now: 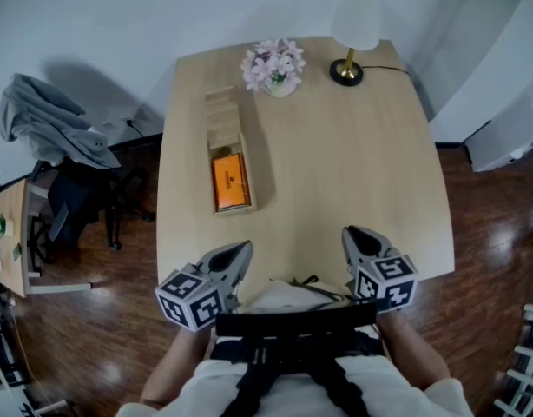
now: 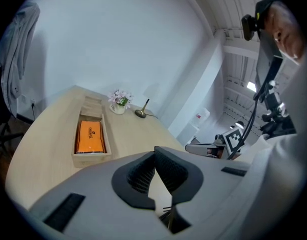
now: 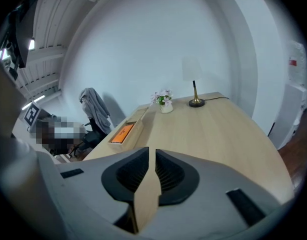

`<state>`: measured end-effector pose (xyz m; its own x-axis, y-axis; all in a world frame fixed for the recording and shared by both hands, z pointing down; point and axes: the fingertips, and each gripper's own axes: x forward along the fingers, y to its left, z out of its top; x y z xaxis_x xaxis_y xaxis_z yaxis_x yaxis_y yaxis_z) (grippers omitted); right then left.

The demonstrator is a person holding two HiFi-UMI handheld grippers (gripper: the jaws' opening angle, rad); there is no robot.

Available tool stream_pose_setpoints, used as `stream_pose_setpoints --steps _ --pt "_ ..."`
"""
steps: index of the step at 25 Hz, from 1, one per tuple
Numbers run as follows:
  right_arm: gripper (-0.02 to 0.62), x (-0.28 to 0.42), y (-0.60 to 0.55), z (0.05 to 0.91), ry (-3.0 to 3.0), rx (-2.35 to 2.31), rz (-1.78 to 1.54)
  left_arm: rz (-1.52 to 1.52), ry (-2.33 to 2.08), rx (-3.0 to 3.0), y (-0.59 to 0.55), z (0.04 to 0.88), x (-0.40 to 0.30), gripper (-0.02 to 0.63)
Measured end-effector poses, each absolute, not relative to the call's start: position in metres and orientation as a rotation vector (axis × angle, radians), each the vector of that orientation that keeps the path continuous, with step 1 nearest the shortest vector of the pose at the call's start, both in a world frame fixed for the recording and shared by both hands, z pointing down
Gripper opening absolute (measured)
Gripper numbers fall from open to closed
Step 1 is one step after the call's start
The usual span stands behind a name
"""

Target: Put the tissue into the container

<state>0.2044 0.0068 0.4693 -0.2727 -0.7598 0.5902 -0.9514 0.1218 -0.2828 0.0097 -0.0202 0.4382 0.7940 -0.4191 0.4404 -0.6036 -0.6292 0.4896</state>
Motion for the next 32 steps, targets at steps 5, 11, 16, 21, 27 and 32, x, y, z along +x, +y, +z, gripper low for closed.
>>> stream_pose_setpoints --steps 5,11,16,21,27,32 --pt "0.000 0.202 0.009 0.469 -2.110 1.670 0.882 0.420 -0.711 2.335 -0.013 0.446 0.017 0.000" --pt "0.000 0.199 0.011 0.473 -2.120 1.645 0.903 0.480 -0.664 2.363 -0.004 0.450 0.027 0.000" --pt "0.000 0.192 0.012 0.473 -2.129 1.616 0.914 0.481 -0.673 2.352 -0.003 0.451 0.022 0.000" --pt "0.000 0.186 0.009 0.476 -2.137 1.596 0.910 0.471 -0.679 2.349 -0.005 0.453 0.017 0.000" --pt "0.000 0.180 0.008 0.479 -2.127 1.576 0.900 0.472 -0.684 2.345 -0.007 0.452 0.012 0.000" --pt "0.000 0.175 0.007 0.479 -2.122 1.562 0.894 0.473 -0.678 2.348 -0.008 0.451 0.010 0.000"
